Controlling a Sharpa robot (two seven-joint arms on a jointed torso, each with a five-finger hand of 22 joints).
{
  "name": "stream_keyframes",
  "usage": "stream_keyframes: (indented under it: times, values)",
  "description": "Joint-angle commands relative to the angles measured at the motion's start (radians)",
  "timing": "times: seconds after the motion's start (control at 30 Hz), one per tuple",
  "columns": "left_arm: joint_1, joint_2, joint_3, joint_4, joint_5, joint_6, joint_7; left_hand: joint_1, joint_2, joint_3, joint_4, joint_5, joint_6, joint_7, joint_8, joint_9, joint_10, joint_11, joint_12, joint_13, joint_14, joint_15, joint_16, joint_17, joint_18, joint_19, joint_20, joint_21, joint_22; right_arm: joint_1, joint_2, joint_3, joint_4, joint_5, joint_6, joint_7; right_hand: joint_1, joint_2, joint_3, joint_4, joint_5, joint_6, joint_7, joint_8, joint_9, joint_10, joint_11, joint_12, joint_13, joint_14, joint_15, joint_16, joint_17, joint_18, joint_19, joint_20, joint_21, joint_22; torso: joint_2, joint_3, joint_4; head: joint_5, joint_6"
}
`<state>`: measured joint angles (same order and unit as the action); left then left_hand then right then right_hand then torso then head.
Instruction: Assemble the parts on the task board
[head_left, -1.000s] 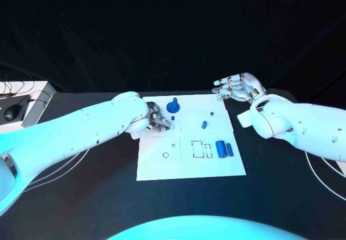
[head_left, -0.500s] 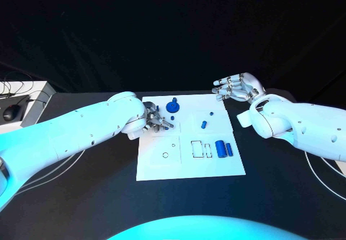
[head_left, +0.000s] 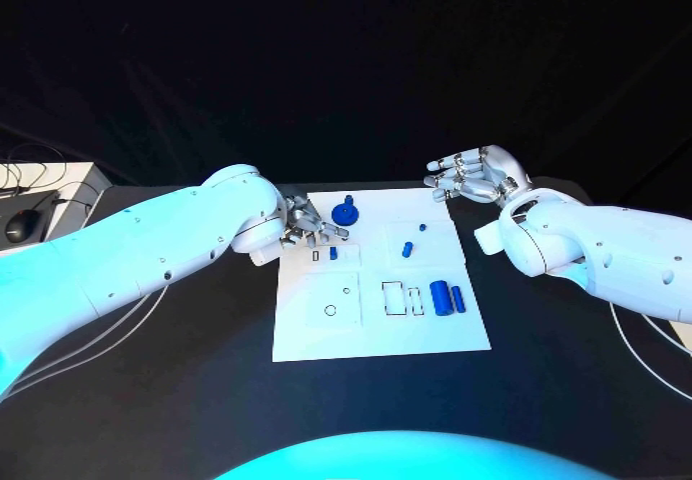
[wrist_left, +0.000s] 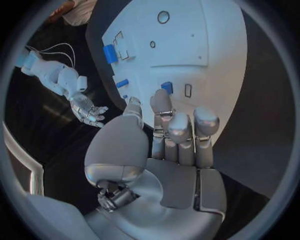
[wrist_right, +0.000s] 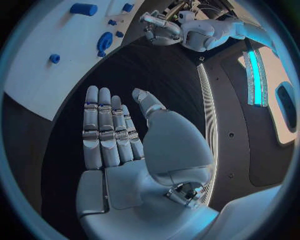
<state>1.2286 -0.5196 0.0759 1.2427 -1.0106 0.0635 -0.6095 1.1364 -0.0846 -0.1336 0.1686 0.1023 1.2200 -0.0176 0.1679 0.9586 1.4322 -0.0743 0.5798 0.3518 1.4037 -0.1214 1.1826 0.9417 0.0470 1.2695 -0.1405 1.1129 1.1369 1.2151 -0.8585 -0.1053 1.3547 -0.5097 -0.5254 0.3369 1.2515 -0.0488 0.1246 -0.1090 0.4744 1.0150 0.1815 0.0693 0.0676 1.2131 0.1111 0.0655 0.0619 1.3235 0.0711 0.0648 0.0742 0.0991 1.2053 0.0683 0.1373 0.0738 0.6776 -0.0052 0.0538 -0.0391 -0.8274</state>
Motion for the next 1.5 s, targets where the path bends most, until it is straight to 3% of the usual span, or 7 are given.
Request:
stream_keyframes:
  times: [0.03,0.1,0.2,0.37,0.7,1.23,1.5]
  values:
    - [0.002,-0.012,0.016,0.0,0.023,-0.014,0.001,0.021,0.007,0.007,0.002,0.005,-0.027,0.025,-0.041,-0.055,-0.031,0.014,-0.014,0.005,-0.002,0.014,-0.013,-0.014,0.024,-0.01,0.013,-0.025,-0.02,-0.001,-0.001,0.0,-0.001,-0.003,0.008,0.008,-0.004,-0.004,0.005,-0.001,0.007,-0.008,0.001,-0.003,0.0,-0.004,-0.001,-0.003,-0.002,-0.009,-0.001,-0.002,-0.002,0.006,-0.004,0.0,0.005,-0.001,-0.001,0.0014,0.0001,0.001,0.006]
    - [0.005,-0.017,0.023,-0.011,0.03,-0.006,0.005,0.032,0.01,0.021,0.004,0.008,-0.028,0.045,-0.099,-0.184,-0.042,0.036,-0.018,0.01,-0.001,0.027,-0.015,-0.015,0.036,-0.012,0.031,-0.036,-0.026,-0.001,-0.001,0.0,-0.003,-0.002,0.007,0.009,-0.004,-0.004,0.005,-0.001,0.007,-0.008,0.001,-0.003,0.0,-0.004,-0.001,-0.003,-0.002,-0.009,-0.001,-0.002,-0.002,0.006,-0.004,0.0,0.005,-0.001,-0.002,0.0014,0.001,0.002,0.011]
    - [0.01,-0.021,0.03,-0.042,0.039,0.007,0.011,0.041,0.011,0.03,0.004,0.01,-0.057,0.067,-0.093,-0.343,-0.066,0.042,-0.026,0.014,-0.01,0.036,-0.03,-0.031,0.049,-0.025,0.044,-0.06,-0.042,-0.001,-0.002,0.0,-0.004,-0.002,0.007,0.01,-0.004,-0.004,0.005,-0.001,0.007,-0.008,0.001,-0.003,0.0,-0.004,-0.001,-0.003,-0.002,-0.009,-0.001,-0.002,-0.002,0.006,-0.004,0.0,0.005,-0.001,-0.001,0.0008,0.001,0.003,0.019]
    - [0.018,-0.017,0.035,-0.097,0.045,0.013,0.022,0.045,0.01,0.033,0.007,0.013,-0.072,0.079,-0.086,-0.429,-0.083,0.052,-0.035,0.008,-0.017,0.042,-0.042,-0.048,0.06,-0.033,0.053,-0.082,-0.056,-0.001,-0.003,0.0,-0.005,0.002,0.005,0.014,-0.004,-0.004,0.005,-0.001,0.007,-0.008,0.001,-0.003,0.0,-0.004,-0.001,-0.003,-0.002,-0.009,-0.001,-0.002,-0.002,0.006,-0.004,0.0,0.005,-0.001,0.003,-0.0007,-0.0015,0.003,0.026]
    - [0.048,0.017,0.039,-0.228,0.053,0.029,0.047,0.049,-0.045,0.054,0.082,0.014,-0.144,0.112,-0.083,-0.551,-0.114,0.071,-0.037,-0.015,-0.037,0.059,-0.058,-0.08,0.079,-0.052,0.072,-0.126,-0.08,-0.001,-0.008,0.001,-0.001,0.008,0.002,0.018,-0.004,-0.004,0.005,-0.001,0.007,-0.008,0.001,-0.003,0.0,-0.004,-0.001,-0.003,-0.002,-0.009,-0.001,-0.002,-0.002,0.006,-0.004,0.0,0.005,-0.001,0.016,-0.0046,-0.0072,0.0,0.049]
    - [0.08,0.113,0.029,-0.393,0.062,0.066,0.058,0.051,-0.058,0.07,0.106,0.019,-0.152,0.115,-0.067,-0.579,-0.122,0.073,-0.027,-0.021,-0.04,0.061,-0.05,-0.076,0.083,-0.052,0.077,-0.126,-0.071,0.007,-0.012,0.004,0.016,0.009,-0.005,0.019,-0.008,-0.001,0.006,-0.005,0.008,-0.007,0.0,-0.003,0.0,-0.003,-0.001,-0.003,-0.002,-0.009,-0.001,-0.002,-0.001,0.006,-0.004,0.0,0.006,-0.001,0.043,-0.0059,-0.0113,0.002,0.071]
    - [0.081,0.147,0.012,-0.424,0.068,0.086,0.064,0.027,-0.082,0.203,0.092,0.017,-0.145,0.102,-0.025,-0.565,-0.119,0.064,-0.019,-0.022,-0.033,0.056,-0.04,-0.067,0.08,-0.044,0.072,-0.114,-0.055,0.01,-0.011,0.006,0.02,0.008,-0.007,0.019,-0.008,-0.001,0.006,-0.005,0.008,-0.007,0.0,-0.003,0.0,-0.003,-0.001,-0.003,-0.002,-0.009,-0.001,-0.002,-0.001,0.006,-0.004,0.0,0.006,-0.001,0.051,-0.0034,-0.0157,0.011,0.079]
